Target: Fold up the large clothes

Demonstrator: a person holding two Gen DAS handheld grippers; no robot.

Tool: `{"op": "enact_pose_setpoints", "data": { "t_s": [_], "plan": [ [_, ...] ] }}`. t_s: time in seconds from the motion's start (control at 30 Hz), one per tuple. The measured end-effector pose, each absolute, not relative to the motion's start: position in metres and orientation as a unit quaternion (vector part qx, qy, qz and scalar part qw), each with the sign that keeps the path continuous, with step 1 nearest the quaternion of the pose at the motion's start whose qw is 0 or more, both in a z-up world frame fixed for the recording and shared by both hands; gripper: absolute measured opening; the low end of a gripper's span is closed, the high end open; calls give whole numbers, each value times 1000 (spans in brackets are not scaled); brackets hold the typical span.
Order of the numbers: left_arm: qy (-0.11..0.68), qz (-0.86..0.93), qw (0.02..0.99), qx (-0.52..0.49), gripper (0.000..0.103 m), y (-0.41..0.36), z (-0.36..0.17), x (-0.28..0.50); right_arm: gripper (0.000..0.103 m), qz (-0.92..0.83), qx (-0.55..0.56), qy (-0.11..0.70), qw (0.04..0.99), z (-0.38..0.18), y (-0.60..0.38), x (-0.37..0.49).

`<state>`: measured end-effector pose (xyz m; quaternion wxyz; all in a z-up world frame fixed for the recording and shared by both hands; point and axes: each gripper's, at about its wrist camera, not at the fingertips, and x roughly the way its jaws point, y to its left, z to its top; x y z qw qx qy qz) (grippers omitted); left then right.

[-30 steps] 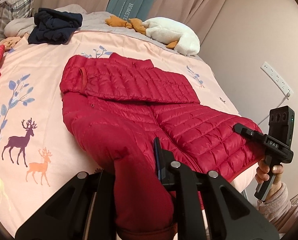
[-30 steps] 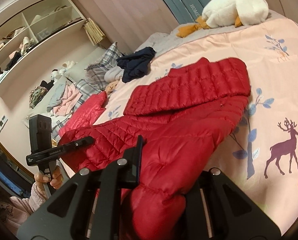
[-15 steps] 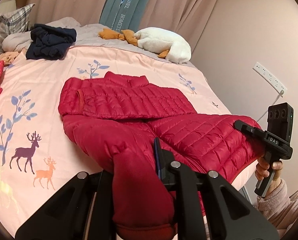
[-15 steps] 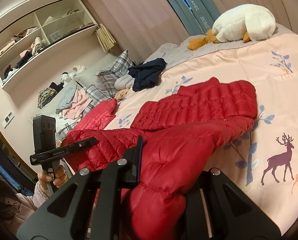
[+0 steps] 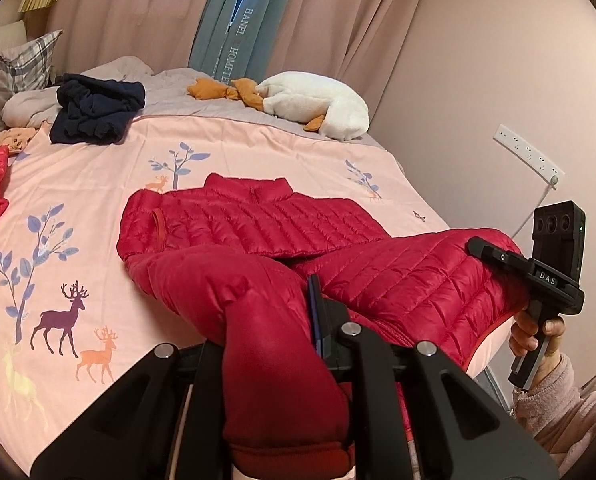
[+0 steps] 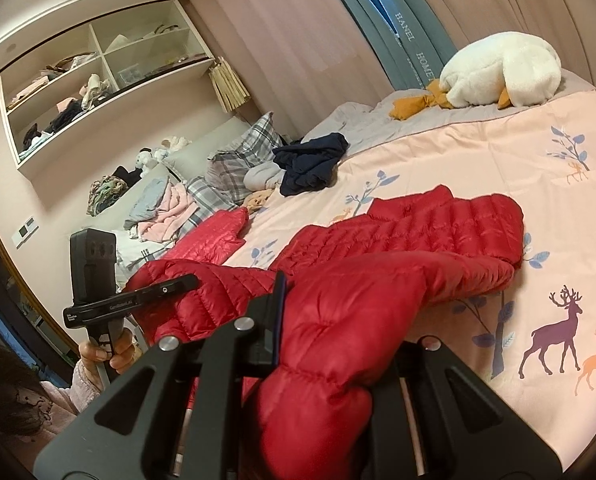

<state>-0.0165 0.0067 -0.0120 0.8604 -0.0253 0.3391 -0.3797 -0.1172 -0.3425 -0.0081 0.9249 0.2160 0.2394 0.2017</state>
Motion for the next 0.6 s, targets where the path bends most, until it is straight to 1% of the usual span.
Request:
{"op": "enact_pose_setpoints", "data": {
  "t_s": [0.6],
  "plan": [
    [296,-402,866,-28,14,15,19,-45,13,232,179,194,936,30,-329,-145]
  ]
}}
